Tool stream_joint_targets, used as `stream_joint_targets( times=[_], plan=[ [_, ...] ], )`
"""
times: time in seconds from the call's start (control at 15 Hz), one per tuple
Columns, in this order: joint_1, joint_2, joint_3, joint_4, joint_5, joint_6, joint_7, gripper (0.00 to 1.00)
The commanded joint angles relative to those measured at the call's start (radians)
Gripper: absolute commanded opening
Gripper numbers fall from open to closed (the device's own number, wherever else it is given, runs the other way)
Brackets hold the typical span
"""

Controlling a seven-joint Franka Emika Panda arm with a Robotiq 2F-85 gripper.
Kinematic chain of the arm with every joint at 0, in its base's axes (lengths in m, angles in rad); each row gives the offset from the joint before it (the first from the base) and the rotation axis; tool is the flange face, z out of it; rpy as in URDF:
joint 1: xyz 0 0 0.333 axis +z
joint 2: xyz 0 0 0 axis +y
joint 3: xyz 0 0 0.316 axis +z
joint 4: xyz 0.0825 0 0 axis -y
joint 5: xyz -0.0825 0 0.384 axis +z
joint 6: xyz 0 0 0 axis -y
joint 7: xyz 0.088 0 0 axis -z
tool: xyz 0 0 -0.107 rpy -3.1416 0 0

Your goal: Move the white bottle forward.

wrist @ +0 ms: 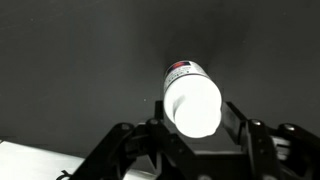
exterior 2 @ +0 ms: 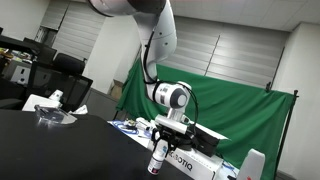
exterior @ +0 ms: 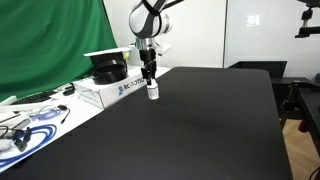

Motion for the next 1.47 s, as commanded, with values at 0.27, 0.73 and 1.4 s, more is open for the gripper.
stream_joint_targets(
  times=[0.27, 0.73, 1.4],
  plan=[
    [-0.020, -0.021, -0.009, 0.044, -0.012, -0.051, 0.052, 0.19],
    [-0.014, -0.191, -0.020, -0.097, -0.022, -0.090, 0.077, 0.19],
    [-0.073, -0.534, -0.014, -0.627, 0.024, 0.077, 0.025, 0.19]
  ],
)
